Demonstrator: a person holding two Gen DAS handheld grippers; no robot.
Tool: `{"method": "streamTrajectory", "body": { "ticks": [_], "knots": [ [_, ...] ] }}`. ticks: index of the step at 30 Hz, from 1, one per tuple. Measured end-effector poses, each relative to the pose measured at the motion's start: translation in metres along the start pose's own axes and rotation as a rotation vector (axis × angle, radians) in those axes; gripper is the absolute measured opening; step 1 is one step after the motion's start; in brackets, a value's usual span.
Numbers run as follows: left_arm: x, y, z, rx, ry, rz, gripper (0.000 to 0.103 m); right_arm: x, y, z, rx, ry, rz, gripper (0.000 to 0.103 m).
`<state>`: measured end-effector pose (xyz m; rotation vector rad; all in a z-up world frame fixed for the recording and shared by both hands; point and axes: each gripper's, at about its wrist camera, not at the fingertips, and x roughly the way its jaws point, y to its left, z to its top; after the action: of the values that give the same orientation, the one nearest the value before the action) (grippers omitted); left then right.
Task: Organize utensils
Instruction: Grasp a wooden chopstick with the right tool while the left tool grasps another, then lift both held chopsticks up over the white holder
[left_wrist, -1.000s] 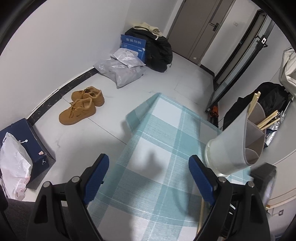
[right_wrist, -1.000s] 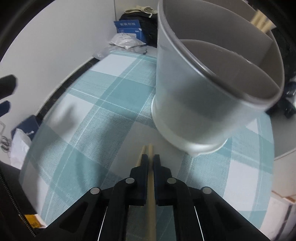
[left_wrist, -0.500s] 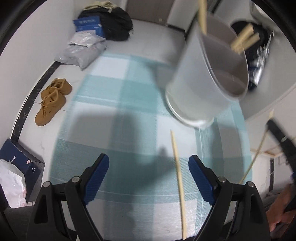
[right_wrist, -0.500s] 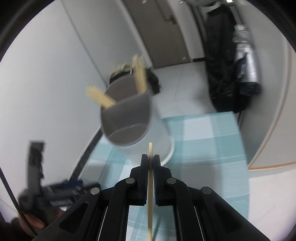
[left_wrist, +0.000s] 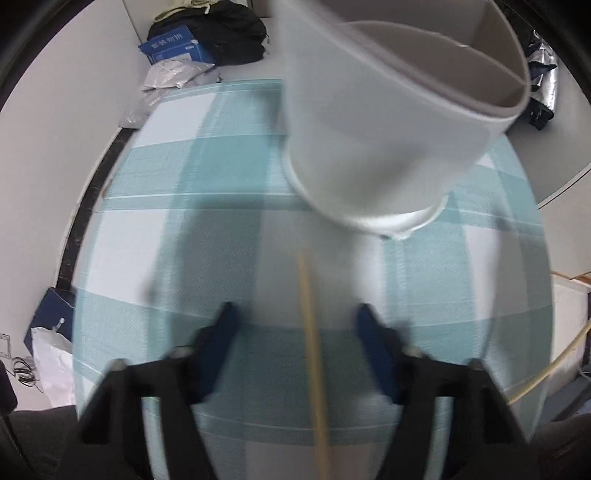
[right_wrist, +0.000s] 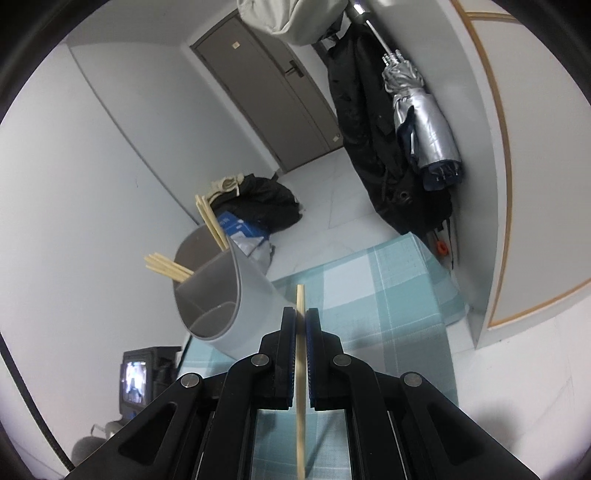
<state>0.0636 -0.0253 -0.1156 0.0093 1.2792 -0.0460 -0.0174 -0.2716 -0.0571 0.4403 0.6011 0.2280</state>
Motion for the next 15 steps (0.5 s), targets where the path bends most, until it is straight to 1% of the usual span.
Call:
{"method": "streamTrajectory", "body": {
  "ticks": [1, 2, 3, 4, 5, 7, 9, 12, 15],
  "knots": [
    [0.0, -0.003, 0.001, 0.004, 0.006, -0.01, 0.031, -0.001, 0.0, 0.0, -0.005, -0.005, -0.003, 0.004],
    [-0.001, -0.006, 0.001, 0.013, 0.011, -0.015, 0.019, -0.002, -0.001, 0.0, -0.008, -0.008, -0.004, 0.004],
    [-0.001, -0.009, 0.001, 0.018, 0.011, -0.014, 0.009, -0.001, -0.003, 0.0, -0.009, -0.008, -0.006, 0.004],
    [0.0, -0.01, 0.001, 0.018, 0.008, -0.013, 0.005, -0.002, -0.003, -0.001, -0.01, -0.009, -0.007, 0.004],
    [0.001, -0.011, 0.0, 0.02, 0.001, -0.007, 0.003, -0.001, -0.004, -0.002, -0.011, -0.007, -0.008, 0.004],
    [0.0, -0.012, -0.004, 0.031, -0.02, 0.013, 0.002, -0.001, -0.005, -0.003, -0.009, 0.0, -0.004, 0.004],
    [-0.004, -0.011, -0.009, 0.034, -0.05, 0.004, 0.002, -0.003, -0.005, -0.004, -0.008, 0.0, -0.003, 0.004],
    [-0.019, -0.003, -0.017, 0.024, -0.129, -0.007, 0.002, -0.004, -0.002, -0.006, -0.02, -0.002, -0.01, 0.004],
    [-0.045, 0.012, -0.029, 0.013, -0.258, -0.023, 0.002, -0.003, 0.001, -0.008, -0.019, 0.005, 0.003, 0.004]
  ]
}}
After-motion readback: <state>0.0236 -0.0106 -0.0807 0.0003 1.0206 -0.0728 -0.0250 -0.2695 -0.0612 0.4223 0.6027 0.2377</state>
